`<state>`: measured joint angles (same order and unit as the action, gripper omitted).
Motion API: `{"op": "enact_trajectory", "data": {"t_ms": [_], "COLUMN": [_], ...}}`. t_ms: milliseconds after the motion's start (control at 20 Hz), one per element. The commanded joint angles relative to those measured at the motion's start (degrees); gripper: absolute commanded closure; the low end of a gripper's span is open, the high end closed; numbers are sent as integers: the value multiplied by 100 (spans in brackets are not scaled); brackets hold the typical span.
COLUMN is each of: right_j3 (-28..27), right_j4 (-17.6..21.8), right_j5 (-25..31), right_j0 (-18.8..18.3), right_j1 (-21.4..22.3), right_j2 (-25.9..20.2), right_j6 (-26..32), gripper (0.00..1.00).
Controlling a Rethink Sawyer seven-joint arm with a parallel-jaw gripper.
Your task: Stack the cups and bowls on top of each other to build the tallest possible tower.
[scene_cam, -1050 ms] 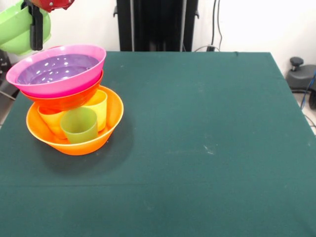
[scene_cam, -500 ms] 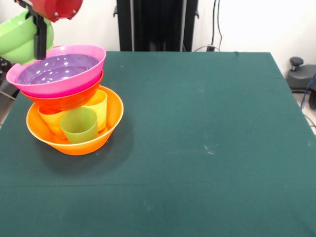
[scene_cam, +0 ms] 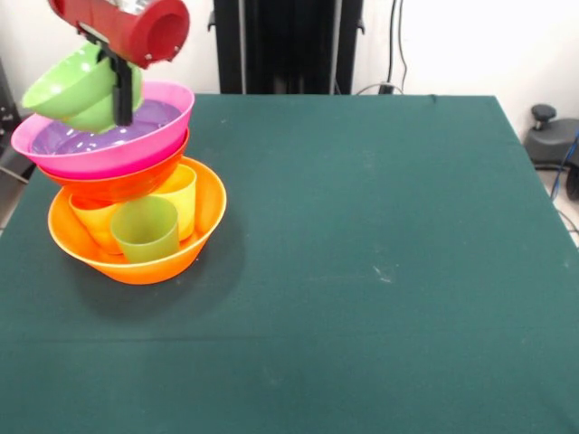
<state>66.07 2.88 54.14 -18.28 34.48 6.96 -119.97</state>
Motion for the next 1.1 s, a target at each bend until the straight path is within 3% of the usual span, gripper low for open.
{"op": "enact_trajectory", "data": {"t_ms": [50,1100], "right_j3": [970,804], "right_j4": [-150,87], "right_j5": [-186,-339], "right_j0": [139,251], "right_j1": [57,-32], "right_j2": [-610,-407], "right_j6": [-64,-119], "gripper": [100,100]}}
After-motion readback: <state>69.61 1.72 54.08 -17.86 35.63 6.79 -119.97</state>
